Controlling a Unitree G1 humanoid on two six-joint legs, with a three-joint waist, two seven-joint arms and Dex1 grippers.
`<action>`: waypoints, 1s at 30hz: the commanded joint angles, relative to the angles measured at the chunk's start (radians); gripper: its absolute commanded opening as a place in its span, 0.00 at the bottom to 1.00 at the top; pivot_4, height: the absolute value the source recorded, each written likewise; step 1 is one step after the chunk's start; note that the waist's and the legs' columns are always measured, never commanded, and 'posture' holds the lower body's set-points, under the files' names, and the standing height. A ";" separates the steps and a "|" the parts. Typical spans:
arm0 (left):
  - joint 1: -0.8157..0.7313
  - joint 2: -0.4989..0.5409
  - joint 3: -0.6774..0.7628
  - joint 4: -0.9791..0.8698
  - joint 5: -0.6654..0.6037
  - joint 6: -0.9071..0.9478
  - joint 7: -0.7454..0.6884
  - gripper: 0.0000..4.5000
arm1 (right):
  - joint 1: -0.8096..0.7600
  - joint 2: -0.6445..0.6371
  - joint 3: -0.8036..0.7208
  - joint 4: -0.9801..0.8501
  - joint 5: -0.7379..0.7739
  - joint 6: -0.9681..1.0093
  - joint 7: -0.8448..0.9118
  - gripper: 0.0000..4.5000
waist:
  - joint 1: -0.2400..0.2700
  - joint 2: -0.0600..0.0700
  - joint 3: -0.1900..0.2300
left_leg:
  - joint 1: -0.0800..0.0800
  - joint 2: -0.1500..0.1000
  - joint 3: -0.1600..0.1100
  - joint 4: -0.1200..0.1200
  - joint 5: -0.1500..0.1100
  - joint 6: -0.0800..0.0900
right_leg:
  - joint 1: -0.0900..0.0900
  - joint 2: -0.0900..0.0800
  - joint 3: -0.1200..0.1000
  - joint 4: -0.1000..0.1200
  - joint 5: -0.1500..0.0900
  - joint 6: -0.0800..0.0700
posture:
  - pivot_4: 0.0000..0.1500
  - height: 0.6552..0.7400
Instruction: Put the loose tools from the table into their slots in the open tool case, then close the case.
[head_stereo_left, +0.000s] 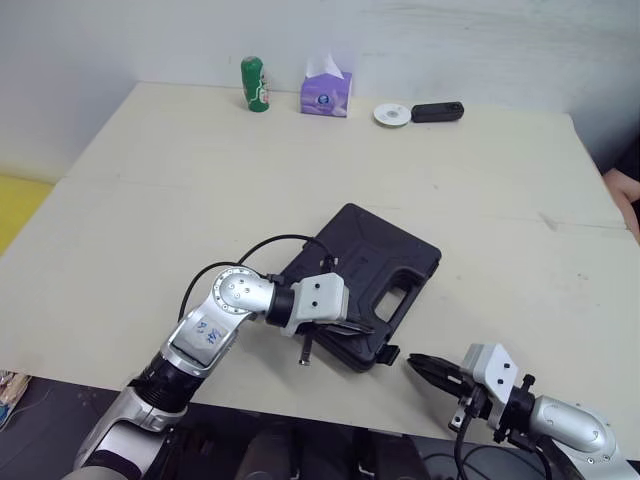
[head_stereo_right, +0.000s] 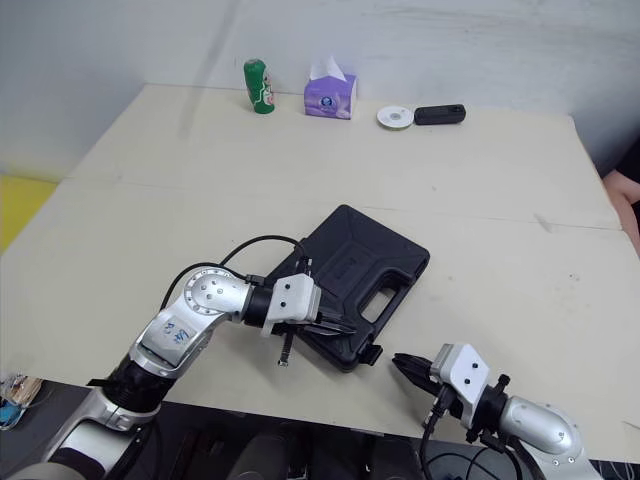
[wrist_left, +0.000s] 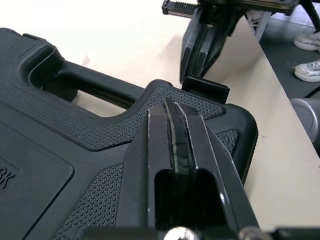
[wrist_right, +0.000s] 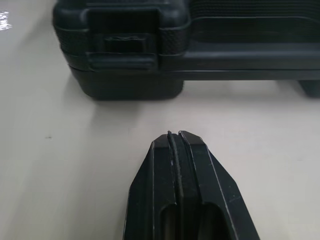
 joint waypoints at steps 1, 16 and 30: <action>0.052 0.054 -0.100 0.062 0.109 0.074 0.008 0.01 | 0.013 -0.010 0.017 -0.047 -0.006 -0.005 0.004 0.00 | 0.000 0.000 -0.003 | 0.000 0.000 0.000 0.000 0.000 0.000 | 0.000 0.000 0.000 0.000 0.000 0.000 | 1.00 1.00; 0.052 0.086 -0.123 0.074 0.101 0.074 0.008 0.01 | -0.063 -0.017 0.053 -0.080 0.016 0.040 0.008 0.00 | -0.002 0.001 -0.019 | 0.002 0.001 -0.001 0.000 -0.003 0.001 | 0.002 0.000 0.000 -0.002 0.000 -0.001 | 1.00 1.00; 0.042 0.084 -0.112 0.103 0.105 0.079 0.015 0.01 | -0.113 0.001 0.091 -0.178 0.057 0.133 -0.034 0.00 | -0.004 0.002 -0.021 | 0.002 0.001 -0.001 0.000 -0.004 0.002 | 0.002 0.000 0.000 -0.002 -0.001 -0.001 | 1.00 1.00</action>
